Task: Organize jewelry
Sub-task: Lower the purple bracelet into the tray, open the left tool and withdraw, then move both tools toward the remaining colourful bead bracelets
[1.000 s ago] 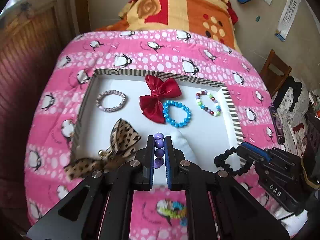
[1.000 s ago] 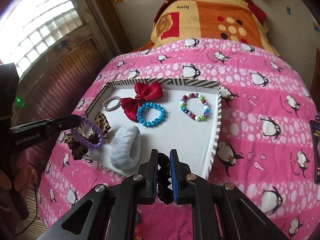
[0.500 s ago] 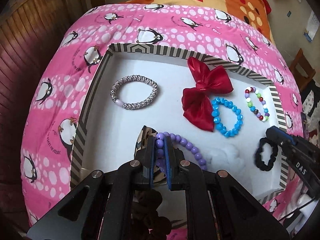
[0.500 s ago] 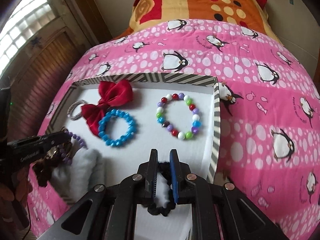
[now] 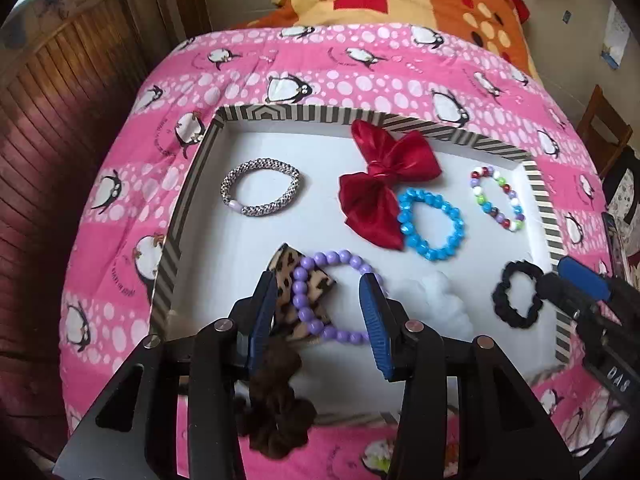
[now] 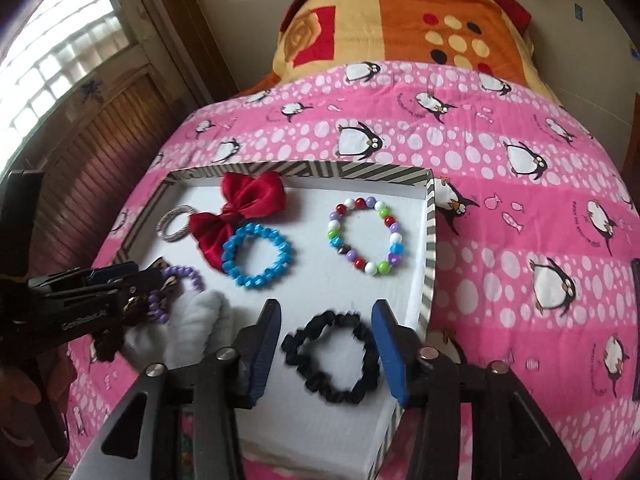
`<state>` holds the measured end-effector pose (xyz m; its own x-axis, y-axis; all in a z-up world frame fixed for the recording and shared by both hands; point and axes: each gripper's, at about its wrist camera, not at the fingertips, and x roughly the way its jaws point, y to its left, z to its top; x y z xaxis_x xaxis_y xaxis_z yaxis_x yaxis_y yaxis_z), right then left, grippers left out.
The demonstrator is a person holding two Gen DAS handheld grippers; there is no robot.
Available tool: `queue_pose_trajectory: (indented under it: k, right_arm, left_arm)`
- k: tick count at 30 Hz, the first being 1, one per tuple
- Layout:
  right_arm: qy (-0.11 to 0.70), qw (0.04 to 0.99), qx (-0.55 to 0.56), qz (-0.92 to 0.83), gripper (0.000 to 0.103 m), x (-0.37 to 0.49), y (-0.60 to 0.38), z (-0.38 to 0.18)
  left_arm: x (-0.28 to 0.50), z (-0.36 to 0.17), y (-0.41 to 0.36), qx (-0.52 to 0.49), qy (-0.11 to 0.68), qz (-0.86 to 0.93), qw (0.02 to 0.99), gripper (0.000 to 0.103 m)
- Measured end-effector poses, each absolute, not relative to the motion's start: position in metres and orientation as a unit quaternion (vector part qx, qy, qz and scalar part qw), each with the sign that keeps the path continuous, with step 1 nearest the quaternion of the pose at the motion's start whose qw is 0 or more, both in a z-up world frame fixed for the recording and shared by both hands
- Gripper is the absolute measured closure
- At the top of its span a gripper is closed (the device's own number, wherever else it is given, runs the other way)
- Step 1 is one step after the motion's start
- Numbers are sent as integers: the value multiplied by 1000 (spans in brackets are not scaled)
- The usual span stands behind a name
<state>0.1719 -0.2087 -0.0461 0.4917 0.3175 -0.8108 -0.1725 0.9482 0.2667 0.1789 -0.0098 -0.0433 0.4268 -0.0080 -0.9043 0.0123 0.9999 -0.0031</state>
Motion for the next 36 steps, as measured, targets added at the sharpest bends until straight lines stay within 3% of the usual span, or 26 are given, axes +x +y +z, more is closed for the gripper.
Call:
queue_pose_trajectory:
  k: [12, 36]
  right_arm:
    - [470, 867, 62, 155, 58, 106, -198, -22]
    - [502, 847, 20, 172, 58, 39, -174, -43]
  left_arm:
    - [115, -17, -15, 6, 509, 11, 861, 61]
    - [48, -23, -6, 11, 508, 38, 860, 61]
